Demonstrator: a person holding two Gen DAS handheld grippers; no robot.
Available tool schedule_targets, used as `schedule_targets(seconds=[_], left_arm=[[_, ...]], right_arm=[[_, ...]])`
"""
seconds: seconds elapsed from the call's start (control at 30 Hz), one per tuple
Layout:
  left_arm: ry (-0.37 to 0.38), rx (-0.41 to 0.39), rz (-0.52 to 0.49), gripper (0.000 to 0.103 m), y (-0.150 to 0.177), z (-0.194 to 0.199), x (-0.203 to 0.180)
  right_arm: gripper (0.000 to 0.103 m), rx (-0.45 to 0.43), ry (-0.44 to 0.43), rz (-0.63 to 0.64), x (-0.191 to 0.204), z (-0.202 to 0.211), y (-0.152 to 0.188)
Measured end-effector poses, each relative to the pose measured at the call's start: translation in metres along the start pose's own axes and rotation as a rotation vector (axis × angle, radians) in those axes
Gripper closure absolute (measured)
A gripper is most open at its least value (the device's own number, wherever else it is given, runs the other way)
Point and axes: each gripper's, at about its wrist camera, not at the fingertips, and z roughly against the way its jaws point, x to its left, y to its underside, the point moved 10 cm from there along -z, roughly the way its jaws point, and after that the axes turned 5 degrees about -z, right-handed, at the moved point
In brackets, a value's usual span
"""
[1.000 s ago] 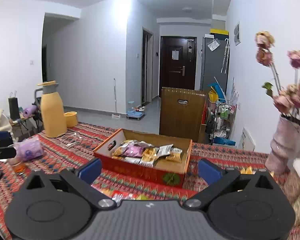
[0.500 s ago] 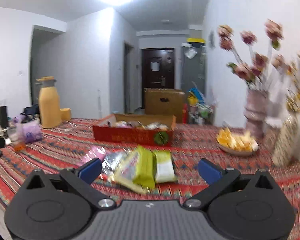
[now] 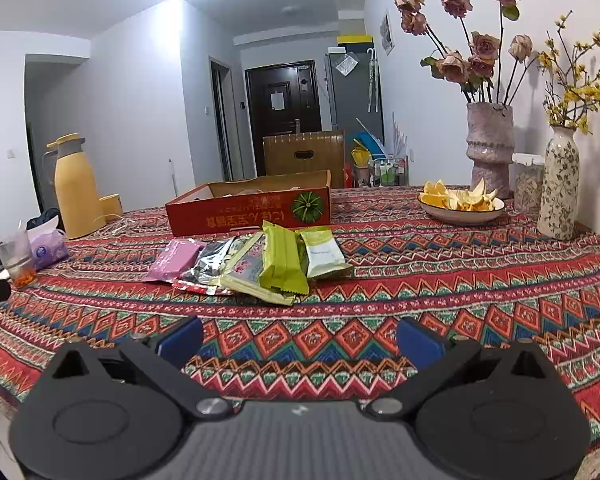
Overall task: Organize snacks
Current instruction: 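Grasp the pink pack with the left tool while the right tool grasps a white-green packet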
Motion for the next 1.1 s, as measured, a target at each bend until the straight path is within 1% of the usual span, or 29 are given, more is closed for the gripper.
schedule_targets(seconds=[0.13,0.23,0.37,0.47,0.6,0.67,0.73,0.8,0.83,0.9,0.93,1.03,1.07,1.1], left_arm=[[-0.015,0.015,-0.047,0.0,-0.009,-0.015,-0.001],[-0.022,0.033,-0.059,0.0,-0.013,-0.029,-0.002],[-0.029,0.077,-0.057,0.0,-0.009,-0.048,-0.002],[-0.018,0.115,-0.046,0.0,-0.003,-0.063,-0.001],[-0.02,0.155,-0.062,0.0,0.0,-0.082,0.002],[-0.006,0.173,-0.073,0.0,0.0,-0.092,0.003],[0.004,0.184,-0.079,0.0,-0.003,-0.105,0.004],[0.019,0.191,-0.084,0.0,-0.008,-0.126,0.0],[0.026,0.189,-0.09,0.0,-0.013,-0.136,-0.003],[0.053,0.149,-0.1,0.0,-0.026,-0.157,-0.014],[0.066,0.136,-0.107,0.0,-0.032,-0.168,-0.019],[0.087,0.156,-0.137,0.001,-0.039,-0.207,-0.035],[0.096,0.167,-0.142,0.002,-0.04,-0.218,-0.039],[0.103,0.18,-0.144,0.005,-0.042,-0.229,-0.043]], right_arm=[[0.0,0.019,0.032,-0.01,-0.007,-0.013,-0.006],[0.0,0.032,0.029,-0.03,-0.013,-0.024,-0.005],[0.0,0.063,0.042,-0.053,-0.021,-0.043,-0.006],[0.0,0.091,0.043,-0.071,-0.028,-0.058,-0.011],[0.0,0.1,0.048,-0.058,-0.034,-0.084,-0.03],[0.001,0.096,0.059,-0.052,-0.037,-0.096,-0.042],[0.002,0.091,0.052,-0.038,-0.038,-0.111,-0.055],[0.011,0.104,0.039,-0.014,-0.036,-0.132,-0.066],[0.012,0.11,0.032,0.004,-0.034,-0.144,-0.072],[0.018,0.125,0.029,0.039,-0.033,-0.168,-0.08],[0.018,0.128,0.03,0.051,-0.031,-0.178,-0.083],[0.019,0.175,0.018,0.067,-0.028,-0.214,-0.08],[0.023,0.192,0.012,0.07,-0.027,-0.224,-0.077],[0.031,0.209,0.012,0.079,-0.025,-0.234,-0.075]])
